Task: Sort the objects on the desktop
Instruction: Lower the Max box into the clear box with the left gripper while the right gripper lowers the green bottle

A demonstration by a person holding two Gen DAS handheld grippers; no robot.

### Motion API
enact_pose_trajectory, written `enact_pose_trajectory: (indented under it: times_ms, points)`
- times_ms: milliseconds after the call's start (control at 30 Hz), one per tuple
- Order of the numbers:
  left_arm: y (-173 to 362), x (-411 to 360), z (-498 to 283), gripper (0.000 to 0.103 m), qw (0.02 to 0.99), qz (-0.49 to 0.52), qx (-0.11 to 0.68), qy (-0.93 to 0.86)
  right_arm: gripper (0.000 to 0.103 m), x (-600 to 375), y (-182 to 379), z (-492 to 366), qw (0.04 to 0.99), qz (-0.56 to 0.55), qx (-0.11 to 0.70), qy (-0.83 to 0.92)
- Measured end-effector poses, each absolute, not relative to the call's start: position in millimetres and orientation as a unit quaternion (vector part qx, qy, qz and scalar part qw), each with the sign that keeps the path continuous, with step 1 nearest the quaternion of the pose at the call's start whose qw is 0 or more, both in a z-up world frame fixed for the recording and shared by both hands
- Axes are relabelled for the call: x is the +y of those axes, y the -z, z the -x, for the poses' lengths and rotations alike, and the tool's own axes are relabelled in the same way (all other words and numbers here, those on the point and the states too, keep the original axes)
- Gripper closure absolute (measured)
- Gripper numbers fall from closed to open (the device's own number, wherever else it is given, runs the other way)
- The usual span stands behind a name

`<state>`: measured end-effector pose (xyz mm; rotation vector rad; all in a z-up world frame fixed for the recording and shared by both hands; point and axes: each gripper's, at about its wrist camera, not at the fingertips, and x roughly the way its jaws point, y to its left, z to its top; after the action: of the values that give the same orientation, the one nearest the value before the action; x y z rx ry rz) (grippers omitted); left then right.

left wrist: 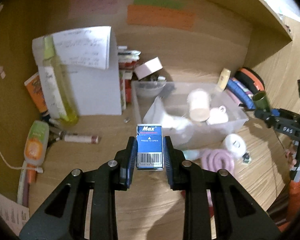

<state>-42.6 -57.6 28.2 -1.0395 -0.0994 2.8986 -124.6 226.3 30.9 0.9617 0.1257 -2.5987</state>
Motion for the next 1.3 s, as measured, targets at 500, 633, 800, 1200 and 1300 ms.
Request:
enact_pose_trajectory:
  times_ms: [500,633,800,1200,1300]
  points:
    - [-38.1,-46.2,91.1,0.076,0.055,0.330,-0.032,-0.942,0.059,177.5,-37.4,164.2,0.229,-0.333,0.081,0.911]
    - [-35.8,-42.9,109.4,0.077,0.061,0.332,-0.040,-0.940,0.059,165.7,-29.2,177.7,0.243,-0.345,0.094,0.902]
    - [-24.9,-41.2,131.7,0.077,0.062,0.353,-0.046,-0.933,0.059,144.8,-18.1,183.1,0.258,-0.357,0.116,0.890]
    - [-2.7,-48.7,152.9,0.076,0.073,0.387,-0.065,-0.917,0.059,135.6,2.4,192.1,0.265,-0.381,0.121,0.877]
    - [-1.4,-48.1,154.2,0.076,0.071,0.389,-0.063,-0.916,0.059,134.2,3.7,194.0,0.266,-0.381,0.118,0.877]
